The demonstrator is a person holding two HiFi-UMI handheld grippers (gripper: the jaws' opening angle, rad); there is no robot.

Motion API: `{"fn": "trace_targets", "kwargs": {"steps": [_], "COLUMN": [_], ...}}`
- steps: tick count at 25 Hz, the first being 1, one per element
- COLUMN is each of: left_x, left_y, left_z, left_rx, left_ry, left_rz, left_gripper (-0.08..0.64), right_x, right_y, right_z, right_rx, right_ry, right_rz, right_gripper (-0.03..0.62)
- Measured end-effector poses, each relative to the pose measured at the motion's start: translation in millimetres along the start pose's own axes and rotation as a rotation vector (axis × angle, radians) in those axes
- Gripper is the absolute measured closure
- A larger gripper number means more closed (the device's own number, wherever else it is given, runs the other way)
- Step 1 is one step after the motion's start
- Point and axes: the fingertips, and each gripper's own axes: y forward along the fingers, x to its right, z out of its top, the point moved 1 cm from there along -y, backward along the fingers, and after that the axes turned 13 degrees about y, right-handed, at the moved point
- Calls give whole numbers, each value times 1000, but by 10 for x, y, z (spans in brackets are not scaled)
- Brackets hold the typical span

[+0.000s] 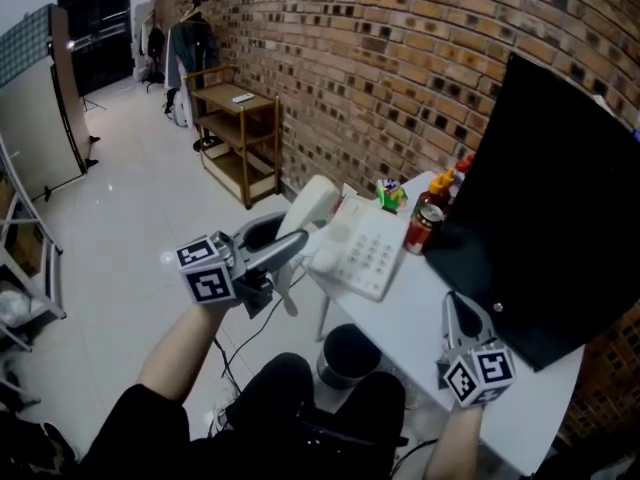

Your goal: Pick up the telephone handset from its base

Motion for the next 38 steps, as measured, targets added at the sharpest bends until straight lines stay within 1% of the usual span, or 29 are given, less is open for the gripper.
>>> {"fn": "trace_targets", "kwargs": {"steps": [3, 6, 10, 13, 15, 19, 24, 28, 31, 34, 38], "left_x": [-7, -7, -8, -26, -28, 7, 18, -4, 16, 31, 19], "left_y": [4, 5, -11, -16, -21, -15, 13, 103, 179, 195, 188], "left_z": [33, 32, 65, 32, 29, -7, -9, -93, -153, -176, -249], "left_rx": [2, 8, 20, 30, 28, 11, -4, -68, -108, -104, -92], "left_ry": [1, -15, -14, -39, -38, -38, -30, -13, 17, 16, -19], "left_rz": [7, 10, 25, 28, 29, 16, 27, 58, 74, 72, 59], "left_gripper": [337, 337, 337, 337, 337, 337, 337, 337, 337, 337, 337], "right_x": [0, 5, -13, -27, -43, -60, -58, -38, -53, -82, -87], "right_y": [13, 3, 7, 2, 1, -36, -66, -90, -101, -91, -90], "right_z": [-13, -40, -37, -27, -23, -11, -3, 9, 17, 16, 15], "right_rx": [-1, -5, -6, -2, -3, -2, 11, 29, 32, 31, 30], "right_ry": [4, 9, -5, -15, -22, -17, -14, -2, -10, -11, -10], "right_rz": [3, 3, 9, 12, 14, 9, 13, 0, 6, 19, 26], "right_gripper": [584, 584, 584, 584, 586, 588, 586, 586, 586, 586, 586]}}
